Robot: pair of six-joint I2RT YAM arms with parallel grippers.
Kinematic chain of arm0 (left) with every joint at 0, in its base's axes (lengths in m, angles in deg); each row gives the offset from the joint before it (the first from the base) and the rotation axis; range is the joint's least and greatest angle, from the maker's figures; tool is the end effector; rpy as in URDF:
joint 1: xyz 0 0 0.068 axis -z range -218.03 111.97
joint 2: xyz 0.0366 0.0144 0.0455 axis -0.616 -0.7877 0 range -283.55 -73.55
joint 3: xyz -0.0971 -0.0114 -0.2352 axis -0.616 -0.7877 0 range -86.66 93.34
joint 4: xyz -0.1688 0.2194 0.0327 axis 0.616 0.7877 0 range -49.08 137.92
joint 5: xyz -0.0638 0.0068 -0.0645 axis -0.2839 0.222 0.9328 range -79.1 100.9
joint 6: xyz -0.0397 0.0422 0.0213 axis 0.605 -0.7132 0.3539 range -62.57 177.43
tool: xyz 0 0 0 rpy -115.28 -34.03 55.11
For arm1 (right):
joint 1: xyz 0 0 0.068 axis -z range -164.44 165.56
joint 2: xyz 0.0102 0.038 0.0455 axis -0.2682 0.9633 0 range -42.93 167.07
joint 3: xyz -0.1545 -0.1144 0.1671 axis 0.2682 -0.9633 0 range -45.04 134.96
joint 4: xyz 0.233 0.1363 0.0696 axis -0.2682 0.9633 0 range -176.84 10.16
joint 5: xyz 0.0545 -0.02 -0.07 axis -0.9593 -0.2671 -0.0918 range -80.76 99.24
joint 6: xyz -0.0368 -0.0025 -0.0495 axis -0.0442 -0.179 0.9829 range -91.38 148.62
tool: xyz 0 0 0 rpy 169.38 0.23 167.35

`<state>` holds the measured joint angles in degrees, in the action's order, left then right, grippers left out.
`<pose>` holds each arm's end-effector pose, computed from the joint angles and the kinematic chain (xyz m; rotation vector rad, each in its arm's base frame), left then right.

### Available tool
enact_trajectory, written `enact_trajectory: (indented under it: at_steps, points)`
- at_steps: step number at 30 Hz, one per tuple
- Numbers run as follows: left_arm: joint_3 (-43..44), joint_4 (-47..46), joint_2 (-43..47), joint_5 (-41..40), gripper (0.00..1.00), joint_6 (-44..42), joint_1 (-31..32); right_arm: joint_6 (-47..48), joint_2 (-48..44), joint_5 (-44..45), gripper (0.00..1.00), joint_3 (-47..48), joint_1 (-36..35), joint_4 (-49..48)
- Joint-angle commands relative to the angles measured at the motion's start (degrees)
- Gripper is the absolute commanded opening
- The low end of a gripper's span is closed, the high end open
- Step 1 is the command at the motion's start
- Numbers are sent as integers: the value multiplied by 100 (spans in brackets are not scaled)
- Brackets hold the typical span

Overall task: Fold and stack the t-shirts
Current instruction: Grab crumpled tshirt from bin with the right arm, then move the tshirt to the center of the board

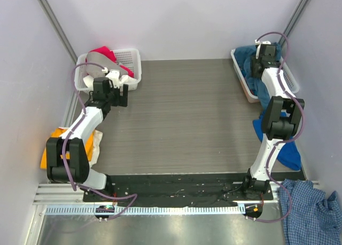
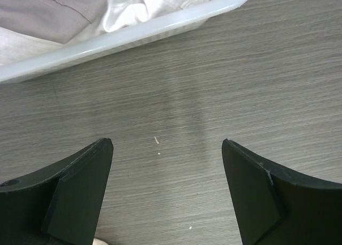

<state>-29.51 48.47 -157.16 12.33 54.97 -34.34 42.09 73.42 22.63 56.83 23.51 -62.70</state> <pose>0.3544 -0.0240 0.2262 0.1303 2.1606 -0.0393 0.4860 -0.0788 0.2509 0.0185 2.2640 -0.4629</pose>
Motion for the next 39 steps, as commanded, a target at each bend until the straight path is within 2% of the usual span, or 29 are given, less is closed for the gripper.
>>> enact_trajectory:
  at_steps: [1, 2, 4, 10, 13, 16, 19, 23, 29, 33, 39]
  points:
    - [148, -166, -50, 121, 88, -123, 1, 50, 18, 32, 31, 466, 40, -6]
    - [148, -175, -58, 129, 87, -115, 10, 50, 45, 24, 17, 544, 40, 29]
    - [139, -158, -41, 112, 87, -123, 10, 6, 107, -11, 1, 632, 40, 186]
    - [139, -70, 152, 103, 87, -167, 10, -134, -60, -467, 1, 1194, 23, 766]
    - [183, 36, 257, 138, 87, -158, 10, -117, -96, -679, 1, 2036, -90, 1467]
    - [262, 141, 371, 156, 87, -141, 18, 259, 18, -767, 1, 3842, -467, 2476]
    - [323, 255, 495, 156, 87, -150, 18, 786, -121, -356, 1, 4481, -1020, 2920]
    - [332, 317, 767, 156, 88, -202, 27, 1560, -1052, -284, 1, 3755, -2232, 2710]
    - [297, 343, 996, 121, 88, -290, 27, 1641, -2221, -1460, 1, 2813, -3481, 2833]
    - [271, 396, 1031, -11, 88, -299, 19, 1369, -2538, -1769, 1, 2559, -3747, 2930]
    - [209, 414, 1058, -55, 88, -396, 27, 1386, -3005, -1709, 3, 872, -3765, 2439]
